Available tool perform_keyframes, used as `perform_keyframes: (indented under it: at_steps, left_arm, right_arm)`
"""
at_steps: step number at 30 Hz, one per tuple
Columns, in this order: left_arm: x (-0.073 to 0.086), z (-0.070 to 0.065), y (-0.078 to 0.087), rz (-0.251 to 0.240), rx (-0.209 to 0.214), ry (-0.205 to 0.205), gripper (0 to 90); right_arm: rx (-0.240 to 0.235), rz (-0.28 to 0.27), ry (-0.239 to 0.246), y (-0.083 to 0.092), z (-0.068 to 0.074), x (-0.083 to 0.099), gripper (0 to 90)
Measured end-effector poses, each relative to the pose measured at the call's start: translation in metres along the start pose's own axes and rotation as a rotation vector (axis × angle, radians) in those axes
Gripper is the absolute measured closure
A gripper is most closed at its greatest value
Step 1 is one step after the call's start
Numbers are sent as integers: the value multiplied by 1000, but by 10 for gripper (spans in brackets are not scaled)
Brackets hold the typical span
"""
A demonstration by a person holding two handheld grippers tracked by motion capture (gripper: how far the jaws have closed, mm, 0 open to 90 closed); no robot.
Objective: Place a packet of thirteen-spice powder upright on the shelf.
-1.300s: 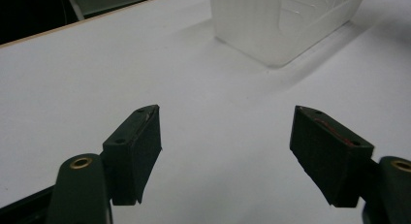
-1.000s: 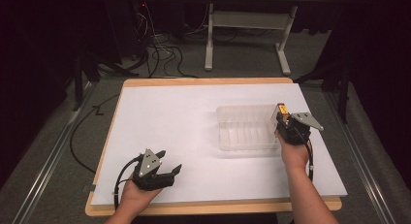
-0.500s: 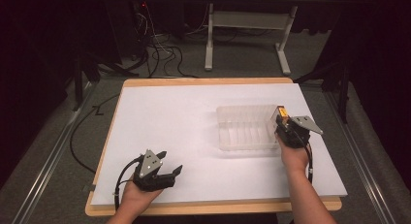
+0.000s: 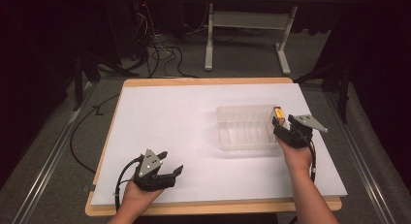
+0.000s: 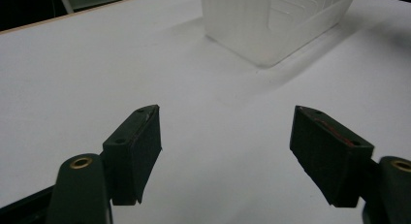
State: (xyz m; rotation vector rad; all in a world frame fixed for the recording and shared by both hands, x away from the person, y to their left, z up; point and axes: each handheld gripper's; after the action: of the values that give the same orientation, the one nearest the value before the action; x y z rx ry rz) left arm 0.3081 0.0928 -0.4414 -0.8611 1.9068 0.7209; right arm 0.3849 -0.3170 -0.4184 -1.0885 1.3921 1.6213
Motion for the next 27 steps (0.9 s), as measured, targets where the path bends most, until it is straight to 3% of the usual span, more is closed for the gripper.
perform_keyframes:
  at_steps: [8, 15, 18, 21, 22, 25, 27]
  left_arm:
    - [2, -3, -1, 10, 10, 0, 274]
    - [6, -8, -3, 22, 25, 2, 274]
    - [7, -11, -3, 26, 36, 17, 274]
    - [8, -16, -1, 38, 61, 21, 274]
    - [8, -19, 0, 37, 74, 16, 274]
    - [10, -23, 1, 42, 89, 11, 271]
    - [11, -23, -3, 42, 71, 22, 271]
  right_arm:
    - [-48, -7, 10, 16, 3, -2, 260]
    - [-131, -27, 37, 43, 20, 0, 218]
    - [-194, -39, 74, 60, 36, 9, 192]
    - [-215, -28, 75, 70, 42, 19, 192]
    - [-221, -34, 91, 79, 45, 34, 223]
    - [-243, 18, 122, 79, 49, 44, 215]
    - [-276, 73, 124, 72, 53, 52, 218]
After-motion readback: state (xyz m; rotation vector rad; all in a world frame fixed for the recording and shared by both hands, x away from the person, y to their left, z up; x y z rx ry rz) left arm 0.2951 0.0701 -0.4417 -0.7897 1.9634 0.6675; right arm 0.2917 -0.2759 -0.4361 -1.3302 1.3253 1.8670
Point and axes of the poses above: each handheld gripper's, and its own axes: y roughly backward along the jaws, x roughly out of its underside, z roughly to its left, and after that the axes turned 3 degrees about -x, right-handed
